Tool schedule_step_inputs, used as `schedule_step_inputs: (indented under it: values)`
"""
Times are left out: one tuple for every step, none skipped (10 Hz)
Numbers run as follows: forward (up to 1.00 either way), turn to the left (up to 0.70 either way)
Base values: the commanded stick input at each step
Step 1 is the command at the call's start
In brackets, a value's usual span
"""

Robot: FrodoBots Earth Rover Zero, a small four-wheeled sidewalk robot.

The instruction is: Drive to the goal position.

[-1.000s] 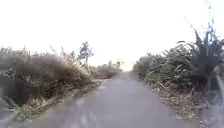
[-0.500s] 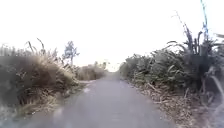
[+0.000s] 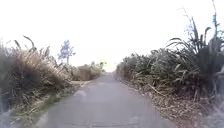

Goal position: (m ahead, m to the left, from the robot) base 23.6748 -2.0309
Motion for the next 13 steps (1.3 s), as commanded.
schedule_step_inputs:
  values:
    - [0.00,0.00]
    - [0.41,0.00]
    - [0.70,0.00]
    - [0.70,0.00]
    - [0.70,0.00]
    - [0.70,0.00]
    - [0.70,0.00]
    - [0.70,0.00]
    - [0.70,0.00]
    - [0.70,0.00]
    - [0.70,0.00]
    - [0.70,0.00]
    - [0.70,0.00]
